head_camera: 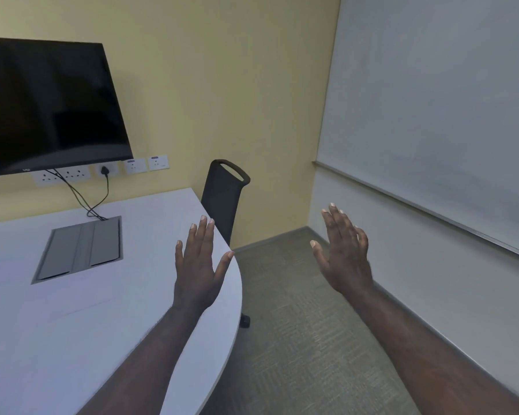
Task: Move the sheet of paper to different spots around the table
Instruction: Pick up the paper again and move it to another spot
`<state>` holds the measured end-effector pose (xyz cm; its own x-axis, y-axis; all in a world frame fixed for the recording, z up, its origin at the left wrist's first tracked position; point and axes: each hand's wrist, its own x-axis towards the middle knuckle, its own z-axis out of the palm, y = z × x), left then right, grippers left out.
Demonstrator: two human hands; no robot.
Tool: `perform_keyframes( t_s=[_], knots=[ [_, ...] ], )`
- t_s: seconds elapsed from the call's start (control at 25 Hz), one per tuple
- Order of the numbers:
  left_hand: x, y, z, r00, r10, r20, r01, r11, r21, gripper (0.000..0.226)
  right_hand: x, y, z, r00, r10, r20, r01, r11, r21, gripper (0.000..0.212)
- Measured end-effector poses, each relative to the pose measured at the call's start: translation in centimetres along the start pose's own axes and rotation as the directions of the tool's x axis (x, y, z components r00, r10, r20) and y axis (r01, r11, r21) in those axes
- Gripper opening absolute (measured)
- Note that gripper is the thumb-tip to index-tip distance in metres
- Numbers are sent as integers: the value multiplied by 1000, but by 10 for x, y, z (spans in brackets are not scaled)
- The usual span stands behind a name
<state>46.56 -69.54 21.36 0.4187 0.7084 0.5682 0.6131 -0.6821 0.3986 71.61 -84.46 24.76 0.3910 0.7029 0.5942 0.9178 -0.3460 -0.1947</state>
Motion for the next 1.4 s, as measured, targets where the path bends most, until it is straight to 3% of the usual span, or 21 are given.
perform_keyframes(
  t_s=[0.6,1.08,1.4],
  knots=[
    [118,-51,91,995,-78,54,72,990,121,70,110,47,141,998,31,63,-39,991,126,70],
    [201,-44,180,961,-273,-48,277,936,218,71,261,106,231,974,-155,163,120,971,207,69],
    [232,-67,187,916,-373,-146,400,878,262,71,321,83,291,937,-292,194,211,911,354,65]
  ],
)
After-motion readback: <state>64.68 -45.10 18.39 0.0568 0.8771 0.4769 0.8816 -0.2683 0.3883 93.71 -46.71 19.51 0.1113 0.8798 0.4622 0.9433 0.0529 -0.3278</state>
